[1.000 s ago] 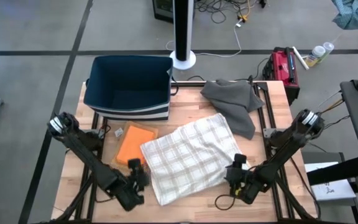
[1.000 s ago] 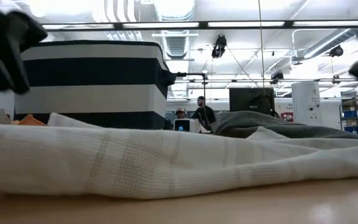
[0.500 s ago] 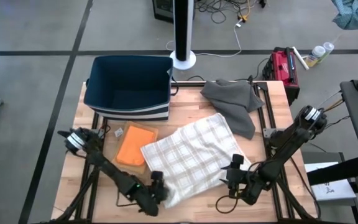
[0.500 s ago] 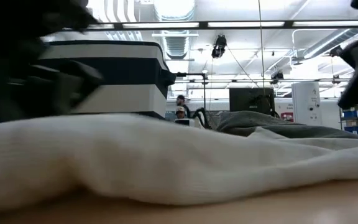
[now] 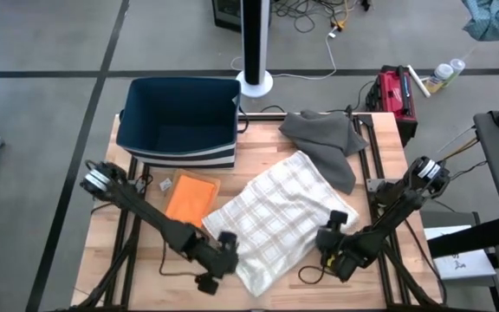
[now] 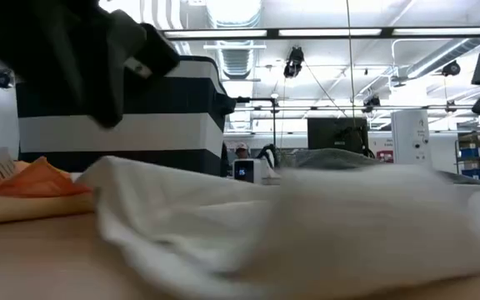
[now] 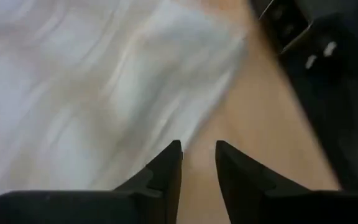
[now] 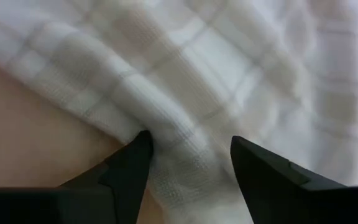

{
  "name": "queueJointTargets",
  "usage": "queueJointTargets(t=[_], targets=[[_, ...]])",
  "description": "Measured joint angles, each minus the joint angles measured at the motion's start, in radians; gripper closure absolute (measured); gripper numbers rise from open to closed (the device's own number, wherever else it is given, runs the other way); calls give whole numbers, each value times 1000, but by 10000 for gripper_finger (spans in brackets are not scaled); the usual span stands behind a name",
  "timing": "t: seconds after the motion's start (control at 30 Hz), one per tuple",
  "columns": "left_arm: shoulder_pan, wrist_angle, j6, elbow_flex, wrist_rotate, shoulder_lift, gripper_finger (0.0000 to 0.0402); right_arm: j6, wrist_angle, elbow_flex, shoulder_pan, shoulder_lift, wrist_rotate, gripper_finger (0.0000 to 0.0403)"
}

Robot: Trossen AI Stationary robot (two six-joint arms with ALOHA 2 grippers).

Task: Fold towel
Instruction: Fold the white patterned kitchen towel

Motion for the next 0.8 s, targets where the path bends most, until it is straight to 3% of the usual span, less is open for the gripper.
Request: queueJointTargets(t=[0.13, 0.27, 0.4, 0.57, 0.7, 0.8], targets=[[76, -158, 67, 23, -162, -97, 320, -6, -127, 17, -7, -48, 9, 181], [205, -89, 174, -9, -208, -139, 324, 9, -172, 85, -8, -119, 4, 177], [325, -18, 232, -55, -165, -100, 322, -40, -106, 142, 10, -147, 53, 177], [402, 127, 222, -135, -13, 12, 324, -214, 175, 133, 1, -107, 129, 183], [391, 230, 182, -153, 56, 96, 323, -314, 423, 110, -21, -12, 122, 179], [361, 232, 118, -150, 88, 131, 322, -319, 487, 105, -28, 65, 26, 175]])
